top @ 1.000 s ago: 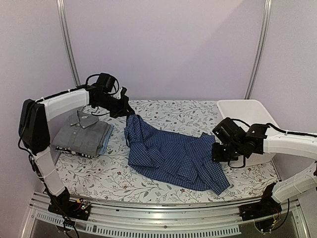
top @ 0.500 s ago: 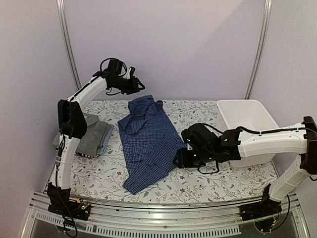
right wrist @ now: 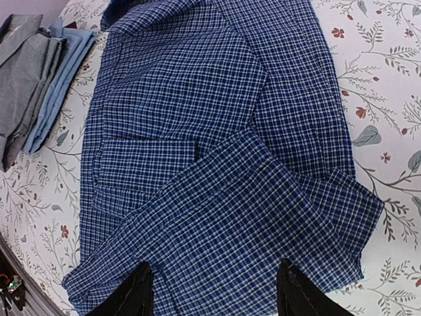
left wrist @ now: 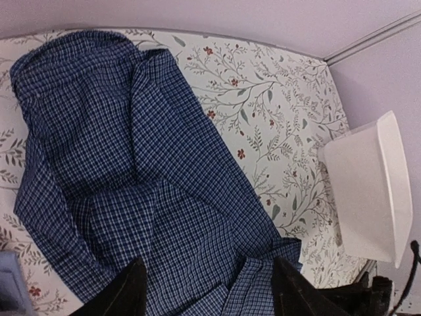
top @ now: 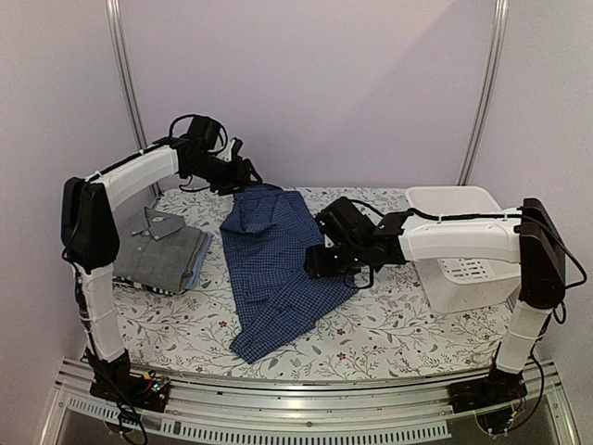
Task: Fold and stack the long sleeve shirts
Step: Flatten out the square-folded shirt at the center of the board.
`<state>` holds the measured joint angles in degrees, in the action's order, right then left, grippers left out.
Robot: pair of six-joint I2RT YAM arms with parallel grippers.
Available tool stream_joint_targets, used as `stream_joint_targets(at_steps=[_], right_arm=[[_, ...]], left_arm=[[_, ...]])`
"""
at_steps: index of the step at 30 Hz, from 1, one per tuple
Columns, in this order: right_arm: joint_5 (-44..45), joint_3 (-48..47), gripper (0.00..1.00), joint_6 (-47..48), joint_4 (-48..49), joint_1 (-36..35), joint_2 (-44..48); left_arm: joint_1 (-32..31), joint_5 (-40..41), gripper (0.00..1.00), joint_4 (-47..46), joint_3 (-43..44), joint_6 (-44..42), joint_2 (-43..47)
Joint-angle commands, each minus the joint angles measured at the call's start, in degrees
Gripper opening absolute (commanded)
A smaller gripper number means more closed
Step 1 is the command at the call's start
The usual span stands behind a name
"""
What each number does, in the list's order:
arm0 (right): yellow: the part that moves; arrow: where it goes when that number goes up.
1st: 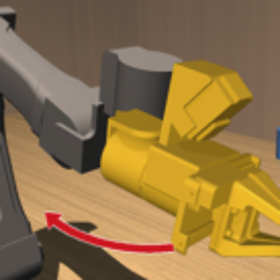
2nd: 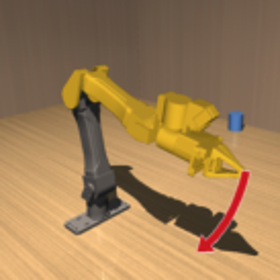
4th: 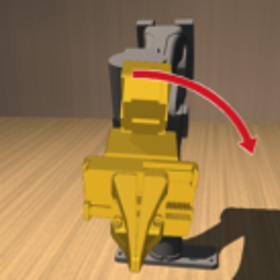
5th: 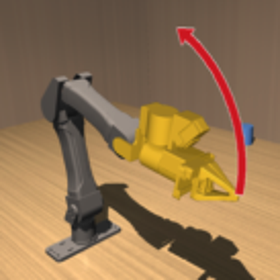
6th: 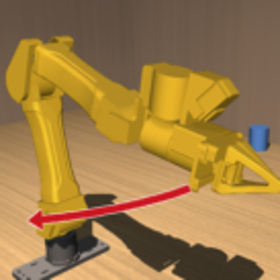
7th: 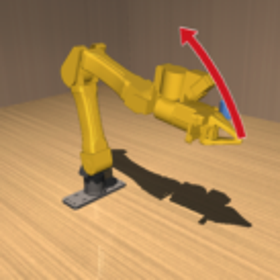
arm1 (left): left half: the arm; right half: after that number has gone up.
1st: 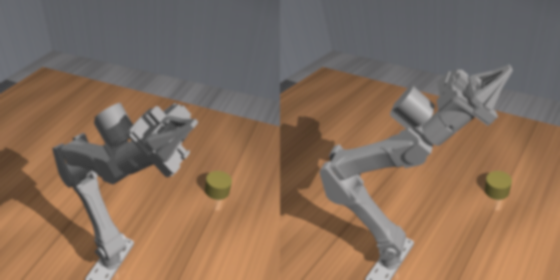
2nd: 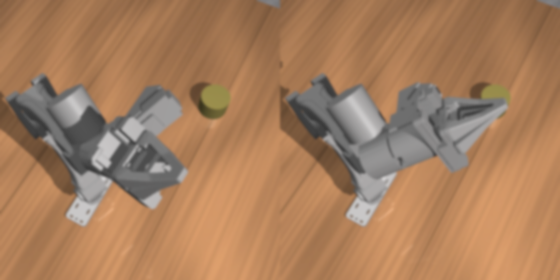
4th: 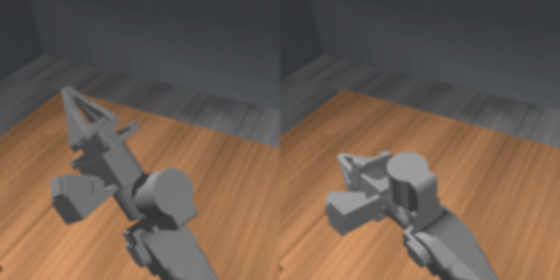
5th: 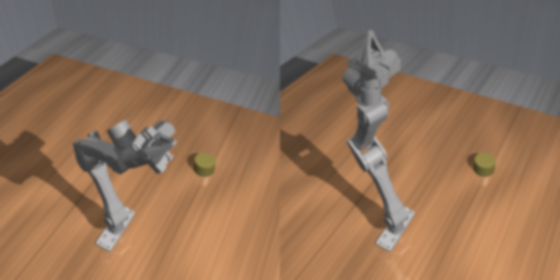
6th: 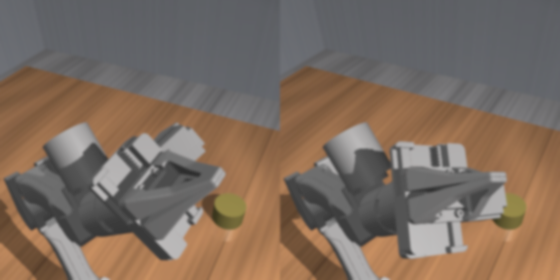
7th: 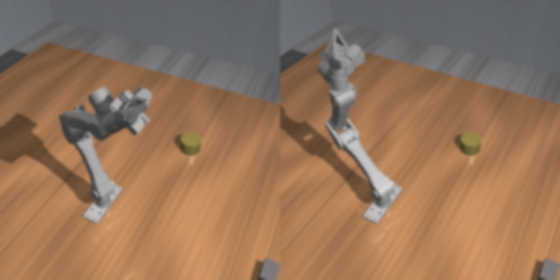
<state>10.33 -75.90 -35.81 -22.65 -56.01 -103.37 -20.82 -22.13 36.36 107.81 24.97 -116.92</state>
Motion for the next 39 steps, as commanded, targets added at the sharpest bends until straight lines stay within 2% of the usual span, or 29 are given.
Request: stream_joint_targets(at_steps=[1,5,11,14,17,22,26,30,33,39], right_arm=[[-3.9,-5.4,0.63,9.3,2.6,4.7,-6.6],[-9.2,-10.0,0.67,15.5,4.4,7.8,-13.9],[-16.4,-13.7,0.70,21.9,6.6,10.7,-21.7],[-18.6,-14.0,0.63,22.8,6.7,10.8,-22.7],[-21.0,-13.2,0.50,22.6,7.0,10.8,-22.4],[-22.4,-9.8,0.20,21.5,7.6,10.5,-19.7],[-21.4,-4.0,0.04,20.5,8.2,9.4,-14.2],[-19.2,3.9,0.01,18.6,9.1,7.8,-5.3],[-17.9,10.9,0.00,16.8,10.8,5.8,1.6],[-16.3,23.6,0.00,12.9,14.1,0.0,10.1]], left_arm=[[-3.3,1.1,0.63,-5.1,-15.8,2.1,6.1],[-4.2,0.1,0.61,-9.2,-28.0,3.9,11.9],[-5.0,0.1,0.59,-10.9,-38.9,4.5,15.9],[-5.2,0.7,0.59,-12.4,-43.2,5.4,17.0],[-5.2,0.8,0.59,-14.1,-45.6,6.1,16.9],[-5.2,1.4,0.55,-15.6,-45.4,7.0,14.0],[-5.3,1.6,0.53,-16.2,-43.8,7.2,10.4],[-6.3,1.8,0.47,-16.4,-41.2,7.0,7.2],[-7.1,1.5,0.38,-16.5,-38.7,6.9,4.8],[-8.6,1.0,0.30,-15.4,-31.8,5.9,-0.4]])
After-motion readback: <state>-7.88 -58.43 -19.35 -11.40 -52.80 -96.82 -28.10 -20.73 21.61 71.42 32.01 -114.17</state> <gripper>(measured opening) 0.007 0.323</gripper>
